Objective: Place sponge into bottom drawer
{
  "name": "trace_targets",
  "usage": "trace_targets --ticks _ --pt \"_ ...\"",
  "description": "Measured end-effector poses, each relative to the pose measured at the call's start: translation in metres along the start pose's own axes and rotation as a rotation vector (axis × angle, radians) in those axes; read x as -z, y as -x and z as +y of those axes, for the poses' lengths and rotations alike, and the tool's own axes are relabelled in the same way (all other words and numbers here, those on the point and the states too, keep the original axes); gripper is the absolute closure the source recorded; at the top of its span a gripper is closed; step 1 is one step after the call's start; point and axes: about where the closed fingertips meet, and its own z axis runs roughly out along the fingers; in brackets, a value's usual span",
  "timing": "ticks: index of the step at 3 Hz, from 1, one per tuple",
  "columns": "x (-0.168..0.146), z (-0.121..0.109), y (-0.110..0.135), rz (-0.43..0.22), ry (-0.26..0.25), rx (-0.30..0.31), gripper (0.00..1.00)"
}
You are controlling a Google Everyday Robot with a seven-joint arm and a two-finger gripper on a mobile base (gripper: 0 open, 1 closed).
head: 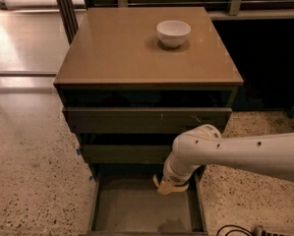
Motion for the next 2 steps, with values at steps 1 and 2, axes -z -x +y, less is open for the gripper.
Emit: trace_targets --ticks 1,2 --pt "-0.053 0.007 -0.018 0.078 -0.048 0.061 1.0" --pt "-0.063 0.0 0.002 0.067 -0.091 0.113 1.0"
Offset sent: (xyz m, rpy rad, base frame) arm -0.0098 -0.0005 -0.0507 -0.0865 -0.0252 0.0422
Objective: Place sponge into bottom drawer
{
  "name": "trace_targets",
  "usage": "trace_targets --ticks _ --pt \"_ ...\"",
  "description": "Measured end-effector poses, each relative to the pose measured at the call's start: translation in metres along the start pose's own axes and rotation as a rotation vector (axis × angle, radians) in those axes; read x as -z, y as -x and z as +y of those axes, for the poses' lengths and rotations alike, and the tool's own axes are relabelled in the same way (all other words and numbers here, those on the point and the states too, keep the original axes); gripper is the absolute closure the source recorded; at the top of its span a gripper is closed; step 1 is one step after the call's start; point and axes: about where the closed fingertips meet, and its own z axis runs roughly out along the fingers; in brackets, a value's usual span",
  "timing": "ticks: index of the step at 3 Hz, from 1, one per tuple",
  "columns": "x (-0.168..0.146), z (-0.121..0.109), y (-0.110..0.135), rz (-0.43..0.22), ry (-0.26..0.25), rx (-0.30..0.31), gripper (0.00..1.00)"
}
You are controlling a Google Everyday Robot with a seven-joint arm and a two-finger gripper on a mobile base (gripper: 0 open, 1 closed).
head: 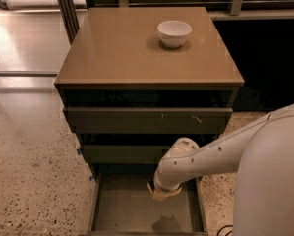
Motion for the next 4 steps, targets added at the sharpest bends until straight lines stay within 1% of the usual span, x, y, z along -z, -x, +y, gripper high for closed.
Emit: trace_targets --ticks 1,2,3,4 --pt "0.0 0.0 0.0 0.0 0.001 0.0 1.0" --pt "-0.021 0.0 -0.02 -0.042 0.03 -0.086 1.0" --pt "-0.057 -0.005 -0.03 -0.139 0.086 -0.195 1.0" --pt "-0.102 -0.009 -0.035 -0.207 0.172 -0.223 1.0"
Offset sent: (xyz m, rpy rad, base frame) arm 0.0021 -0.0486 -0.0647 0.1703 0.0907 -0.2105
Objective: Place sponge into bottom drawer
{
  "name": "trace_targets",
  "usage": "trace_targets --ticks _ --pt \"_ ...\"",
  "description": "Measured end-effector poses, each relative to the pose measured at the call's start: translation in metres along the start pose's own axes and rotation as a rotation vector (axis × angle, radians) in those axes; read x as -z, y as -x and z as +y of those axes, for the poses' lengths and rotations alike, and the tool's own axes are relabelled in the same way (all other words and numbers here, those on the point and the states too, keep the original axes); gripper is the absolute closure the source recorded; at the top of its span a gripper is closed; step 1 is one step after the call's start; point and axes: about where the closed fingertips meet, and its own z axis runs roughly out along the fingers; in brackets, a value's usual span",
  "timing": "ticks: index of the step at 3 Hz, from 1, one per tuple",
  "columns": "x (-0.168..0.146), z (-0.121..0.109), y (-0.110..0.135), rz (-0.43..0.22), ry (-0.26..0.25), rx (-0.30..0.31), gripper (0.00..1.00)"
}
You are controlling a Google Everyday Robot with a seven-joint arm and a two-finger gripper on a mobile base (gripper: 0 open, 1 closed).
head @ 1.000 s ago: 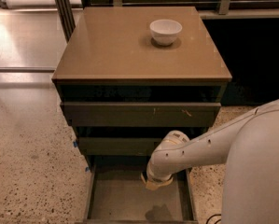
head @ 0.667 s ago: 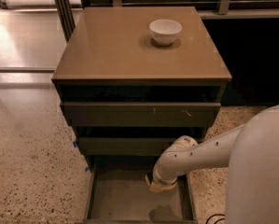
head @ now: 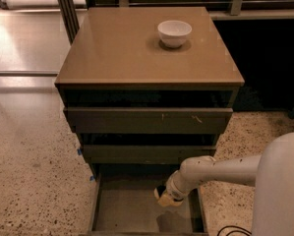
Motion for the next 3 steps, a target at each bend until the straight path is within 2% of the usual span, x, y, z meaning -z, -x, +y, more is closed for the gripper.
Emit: trace_targets --ticks 1,2,3 --pt "-0.032 -0.006 -0.009 -0.013 0.036 0.04 1.0" --pt "-0.032 -0.006 -0.009 -0.013 0.036 0.04 1.0" --pt "-0.052 -0.007 -0.012 -0.03 0.05 0.043 1.0"
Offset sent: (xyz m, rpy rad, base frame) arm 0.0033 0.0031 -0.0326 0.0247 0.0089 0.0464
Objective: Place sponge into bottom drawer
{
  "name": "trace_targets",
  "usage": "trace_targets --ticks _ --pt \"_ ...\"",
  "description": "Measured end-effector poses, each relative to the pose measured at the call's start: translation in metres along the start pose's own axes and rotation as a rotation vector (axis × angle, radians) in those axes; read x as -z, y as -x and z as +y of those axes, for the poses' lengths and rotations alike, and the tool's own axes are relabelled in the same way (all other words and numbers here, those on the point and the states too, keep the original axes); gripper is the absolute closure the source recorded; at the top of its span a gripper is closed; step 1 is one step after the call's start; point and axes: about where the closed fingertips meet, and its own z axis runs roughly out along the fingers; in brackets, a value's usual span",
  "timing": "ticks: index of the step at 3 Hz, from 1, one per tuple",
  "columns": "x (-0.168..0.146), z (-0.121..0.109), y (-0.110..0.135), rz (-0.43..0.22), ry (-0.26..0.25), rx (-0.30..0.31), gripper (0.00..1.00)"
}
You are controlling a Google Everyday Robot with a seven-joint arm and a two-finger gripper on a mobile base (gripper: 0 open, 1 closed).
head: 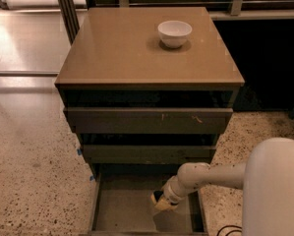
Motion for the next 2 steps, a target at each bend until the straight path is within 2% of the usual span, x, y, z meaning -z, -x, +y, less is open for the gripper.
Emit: trace_targets --ticks 1,2 --pt "-0.048 -0.007 -0.01 0.015 0.011 0.002 1.0" --pt "-0.113 0.0 -0.017 0.054 0.047 0.011 1.0"
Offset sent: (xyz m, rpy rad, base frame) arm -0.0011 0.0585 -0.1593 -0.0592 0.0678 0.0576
